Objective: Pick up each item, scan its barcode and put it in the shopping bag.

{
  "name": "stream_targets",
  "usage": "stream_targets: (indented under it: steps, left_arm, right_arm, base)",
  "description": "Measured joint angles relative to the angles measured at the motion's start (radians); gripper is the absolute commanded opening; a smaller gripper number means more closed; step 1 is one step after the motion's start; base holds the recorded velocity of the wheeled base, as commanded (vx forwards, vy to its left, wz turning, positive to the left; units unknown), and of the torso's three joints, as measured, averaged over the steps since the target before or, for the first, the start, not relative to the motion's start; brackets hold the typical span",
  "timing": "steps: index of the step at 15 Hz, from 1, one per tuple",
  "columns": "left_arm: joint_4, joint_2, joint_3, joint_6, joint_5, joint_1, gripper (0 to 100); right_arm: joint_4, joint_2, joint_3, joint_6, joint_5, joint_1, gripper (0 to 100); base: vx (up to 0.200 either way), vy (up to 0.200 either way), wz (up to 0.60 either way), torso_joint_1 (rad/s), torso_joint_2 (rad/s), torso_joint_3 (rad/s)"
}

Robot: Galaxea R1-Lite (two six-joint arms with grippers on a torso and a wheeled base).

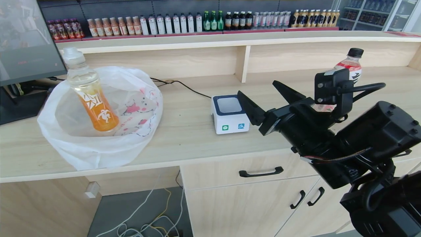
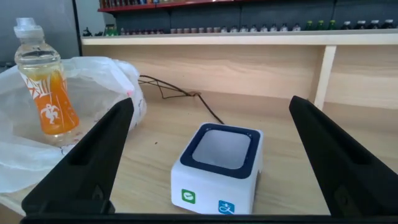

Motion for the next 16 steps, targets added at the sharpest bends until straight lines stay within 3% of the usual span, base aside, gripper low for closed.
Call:
stream_targets:
  steps: [16]
  left_arm:
    - [0.000,0.000,0.000,0.002,0.000,0.000,100]
  right_arm:
    - [0.000,0.003,-0.003,0.000,-0.002,0.001,100]
  base:
    - [0.000,-0.188,0.00,0.001,0.00,0.002]
